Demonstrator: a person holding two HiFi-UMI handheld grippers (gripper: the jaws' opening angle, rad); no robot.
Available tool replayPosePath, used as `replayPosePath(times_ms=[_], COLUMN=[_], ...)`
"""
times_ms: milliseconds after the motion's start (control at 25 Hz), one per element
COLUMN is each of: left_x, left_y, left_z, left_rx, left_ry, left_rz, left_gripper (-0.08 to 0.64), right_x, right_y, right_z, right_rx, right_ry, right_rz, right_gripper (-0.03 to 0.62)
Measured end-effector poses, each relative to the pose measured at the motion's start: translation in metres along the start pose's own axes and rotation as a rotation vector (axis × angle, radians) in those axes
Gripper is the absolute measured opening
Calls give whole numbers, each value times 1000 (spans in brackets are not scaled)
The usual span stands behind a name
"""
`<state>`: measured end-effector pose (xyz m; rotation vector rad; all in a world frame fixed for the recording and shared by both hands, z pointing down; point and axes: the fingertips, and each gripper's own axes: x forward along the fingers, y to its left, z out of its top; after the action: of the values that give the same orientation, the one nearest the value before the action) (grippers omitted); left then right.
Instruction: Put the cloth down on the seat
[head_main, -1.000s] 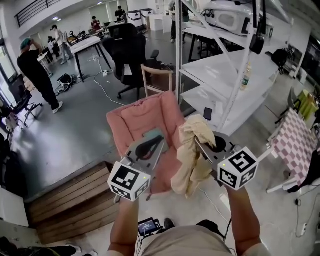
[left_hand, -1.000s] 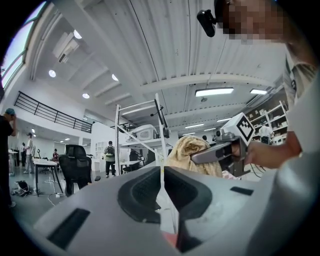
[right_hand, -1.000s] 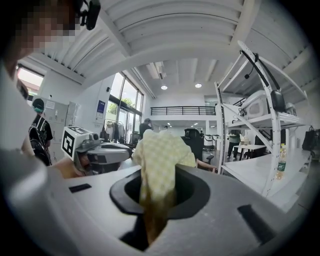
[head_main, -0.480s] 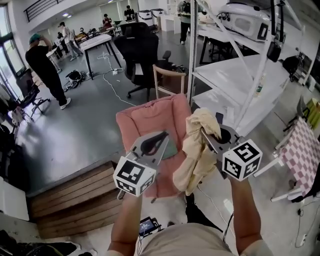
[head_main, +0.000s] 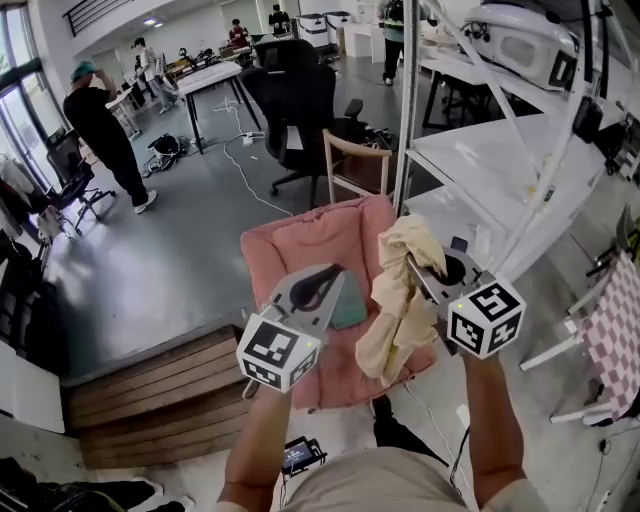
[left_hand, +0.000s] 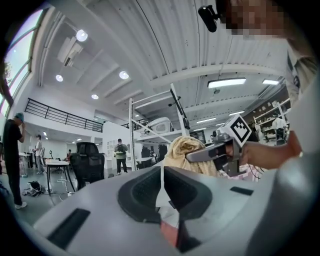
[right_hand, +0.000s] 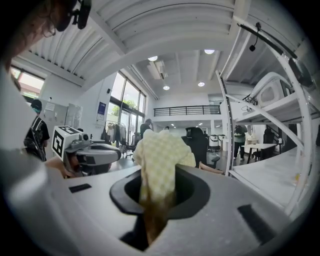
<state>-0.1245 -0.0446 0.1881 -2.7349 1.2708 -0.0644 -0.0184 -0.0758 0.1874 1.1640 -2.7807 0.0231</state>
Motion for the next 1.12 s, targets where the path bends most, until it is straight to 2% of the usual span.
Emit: replayPosePath(times_ms=[200,600,1120], left_x=[46,132,220], left_y=[25,91,146], left_z=[-17,-82,-195], left_rx=[-15,-74,-86], left_ry=[10,54,161], left_rz=[16,73,124], left_gripper=[21,21,21], right_x=[32,113,199], right_y=[-41,-121,-212], right_z=[-10,-51,-154], right_rx=[-3,3,40], right_ry=[14,41,94], right_rz=[10,30,35], right_gripper=[53,54,54])
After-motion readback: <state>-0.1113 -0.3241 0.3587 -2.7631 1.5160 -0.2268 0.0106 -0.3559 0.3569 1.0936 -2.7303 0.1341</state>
